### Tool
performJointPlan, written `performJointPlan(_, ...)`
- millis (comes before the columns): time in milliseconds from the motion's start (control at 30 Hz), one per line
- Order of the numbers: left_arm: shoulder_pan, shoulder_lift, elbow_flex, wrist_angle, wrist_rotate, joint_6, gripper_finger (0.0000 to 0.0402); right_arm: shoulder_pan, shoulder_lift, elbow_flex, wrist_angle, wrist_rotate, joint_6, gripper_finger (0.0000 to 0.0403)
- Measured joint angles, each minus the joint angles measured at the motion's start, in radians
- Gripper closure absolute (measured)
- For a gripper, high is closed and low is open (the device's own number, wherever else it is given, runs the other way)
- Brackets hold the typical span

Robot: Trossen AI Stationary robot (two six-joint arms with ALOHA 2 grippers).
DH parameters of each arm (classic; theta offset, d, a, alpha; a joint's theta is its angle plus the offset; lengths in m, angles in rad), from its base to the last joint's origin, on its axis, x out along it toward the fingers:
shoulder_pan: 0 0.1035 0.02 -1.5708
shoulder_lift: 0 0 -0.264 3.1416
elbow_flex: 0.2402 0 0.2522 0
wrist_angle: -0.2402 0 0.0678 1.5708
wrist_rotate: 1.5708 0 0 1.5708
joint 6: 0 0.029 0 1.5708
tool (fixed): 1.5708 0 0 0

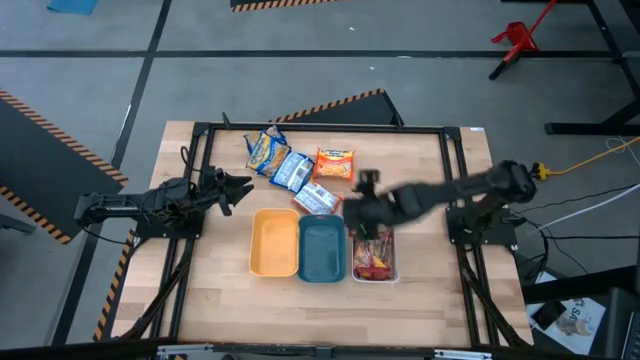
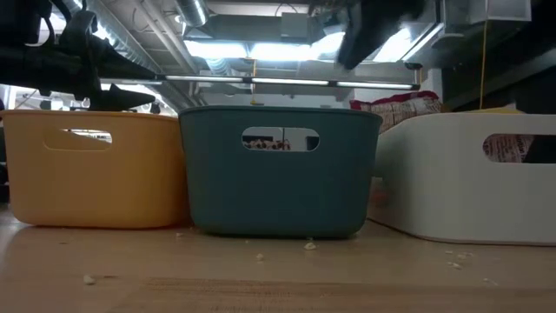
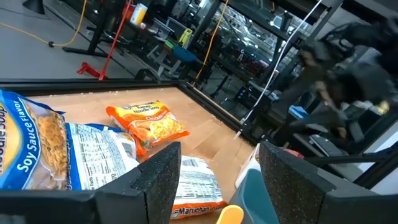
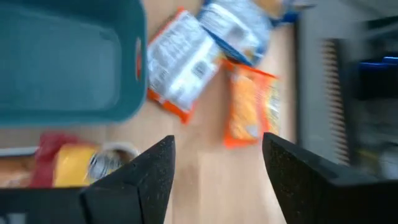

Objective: Sort Maruchan noodles
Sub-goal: Put the top orange noodle pack into the blue bin

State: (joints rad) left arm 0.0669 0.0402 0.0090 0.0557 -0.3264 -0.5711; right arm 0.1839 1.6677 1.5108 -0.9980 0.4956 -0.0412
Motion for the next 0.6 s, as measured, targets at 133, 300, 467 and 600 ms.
performJointPlan(133,0.000,0.000,0.000,0.000,0.002,0.012,0.0189,-0.168,0.036,0.000,0.101,-0.147,-0.169,0.0173)
performJointPlan(300,0.000,0.000,0.000,0.000,0.002,0.048,0.0189,-0.264,0.122,0.000,0.195,-0.196,-0.341,0.0173)
performJointPlan(467,0.000,0.000,0.000,0.000,0.004,0.052,0.0189,-0.314,0.232,0.000,0.278,-0.257,-0.391,0.0173)
performJointPlan(600,0.000,0.000,0.000,-0.002,0.017,0.051,0.0189,-0.339,0.319,-0.001,0.292,-0.177,-0.415,0.0173)
